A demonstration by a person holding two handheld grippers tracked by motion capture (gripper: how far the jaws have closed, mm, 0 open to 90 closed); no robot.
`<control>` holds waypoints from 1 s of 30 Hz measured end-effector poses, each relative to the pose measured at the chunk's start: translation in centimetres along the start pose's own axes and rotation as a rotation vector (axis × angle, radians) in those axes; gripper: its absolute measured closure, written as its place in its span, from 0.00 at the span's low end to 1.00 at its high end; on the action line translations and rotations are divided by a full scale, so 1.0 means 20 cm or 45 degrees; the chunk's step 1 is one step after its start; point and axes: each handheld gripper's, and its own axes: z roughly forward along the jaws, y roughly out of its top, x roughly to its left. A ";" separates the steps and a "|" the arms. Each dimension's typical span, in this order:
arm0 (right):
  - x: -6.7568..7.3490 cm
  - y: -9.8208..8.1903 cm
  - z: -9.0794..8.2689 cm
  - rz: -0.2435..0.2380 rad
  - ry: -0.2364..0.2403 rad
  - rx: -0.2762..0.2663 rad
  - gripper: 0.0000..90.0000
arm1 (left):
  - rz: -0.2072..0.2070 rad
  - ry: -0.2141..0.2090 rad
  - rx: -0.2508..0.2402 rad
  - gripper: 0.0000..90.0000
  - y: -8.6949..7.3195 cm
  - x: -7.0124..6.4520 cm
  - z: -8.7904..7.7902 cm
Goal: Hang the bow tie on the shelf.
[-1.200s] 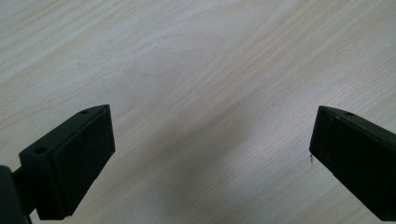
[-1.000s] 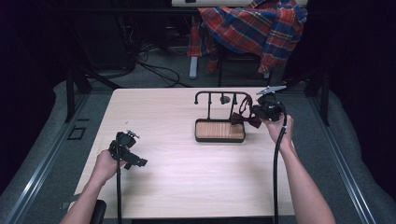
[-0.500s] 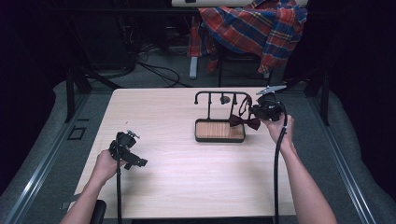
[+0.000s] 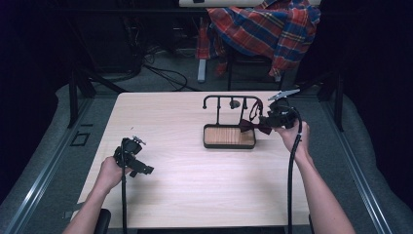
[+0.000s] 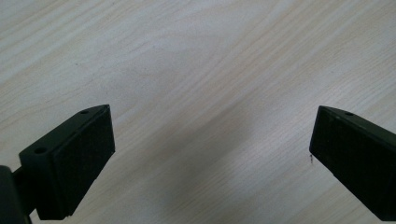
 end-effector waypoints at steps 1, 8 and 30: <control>0.00 0.00 0.00 0.000 0.000 0.000 0.60 | 0.000 0.000 0.000 0.00 0.00 0.00 0.00; 0.00 -0.03 -0.06 -0.008 0.032 0.004 0.53 | 0.003 0.007 0.003 0.00 0.00 0.00 0.00; 0.16 -0.06 -0.17 -0.108 0.131 0.040 0.28 | 0.008 0.000 0.009 0.00 0.00 0.00 0.00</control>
